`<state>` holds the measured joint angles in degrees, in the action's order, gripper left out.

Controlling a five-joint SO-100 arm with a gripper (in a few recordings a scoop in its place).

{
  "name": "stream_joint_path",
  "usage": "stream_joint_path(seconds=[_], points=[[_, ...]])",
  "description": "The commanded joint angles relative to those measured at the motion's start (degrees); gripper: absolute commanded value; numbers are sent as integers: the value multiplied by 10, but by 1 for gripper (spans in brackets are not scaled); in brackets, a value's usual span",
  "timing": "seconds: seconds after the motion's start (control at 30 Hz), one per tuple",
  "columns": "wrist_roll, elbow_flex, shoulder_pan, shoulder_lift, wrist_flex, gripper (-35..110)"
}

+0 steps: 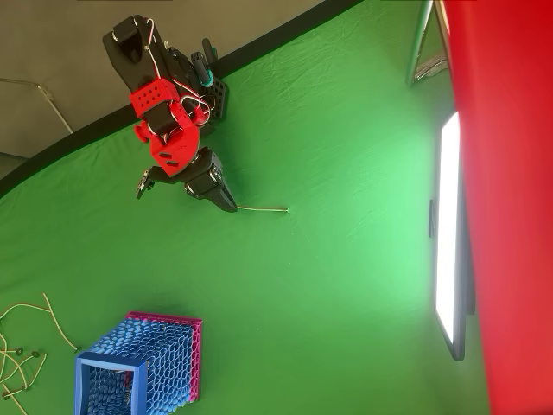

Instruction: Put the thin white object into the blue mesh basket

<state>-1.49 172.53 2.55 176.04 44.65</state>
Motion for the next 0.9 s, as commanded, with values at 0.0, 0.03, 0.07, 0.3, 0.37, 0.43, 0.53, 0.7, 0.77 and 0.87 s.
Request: stream_joint_path(seconds=[0.0,0.03,0.07,0.3,0.37,0.43,0.53,0.7,0.77,0.87], points=[[-8,-45,-4,-35,-11,1],[-10,-57,-4,-53,-9,1],[-13,-71,-4,-72,-6,1],[-49,-167,1,-192,-1,1],[-63,-203,4,-234,8,1],[-78,-240,8,-274,16,1],[-107,-286,17,-337,24,1],[-151,-359,43,-454,39,4],[-164,-388,50,-502,46,6],[-178,-431,53,-567,54,7]])
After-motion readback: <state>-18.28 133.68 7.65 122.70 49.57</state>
